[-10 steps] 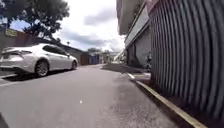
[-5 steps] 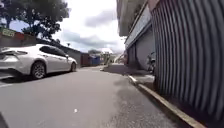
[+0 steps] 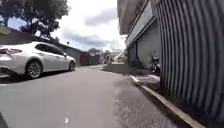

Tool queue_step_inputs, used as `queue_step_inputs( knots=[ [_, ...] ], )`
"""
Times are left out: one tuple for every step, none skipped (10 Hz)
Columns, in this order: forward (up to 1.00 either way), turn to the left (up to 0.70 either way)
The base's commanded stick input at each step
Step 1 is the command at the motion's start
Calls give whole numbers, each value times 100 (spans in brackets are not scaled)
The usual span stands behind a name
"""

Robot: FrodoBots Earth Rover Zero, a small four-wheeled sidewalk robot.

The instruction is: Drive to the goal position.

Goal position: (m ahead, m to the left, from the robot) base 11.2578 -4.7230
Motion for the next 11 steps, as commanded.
queue_step_inputs(
  knots=[
    [45,0],
    [45,0],
    [45,0],
    [45,0],
    [45,0],
    [45,0],
    [45,0],
    [45,0],
    [45,0],
    [45,0],
    [45,0]
  ],
)
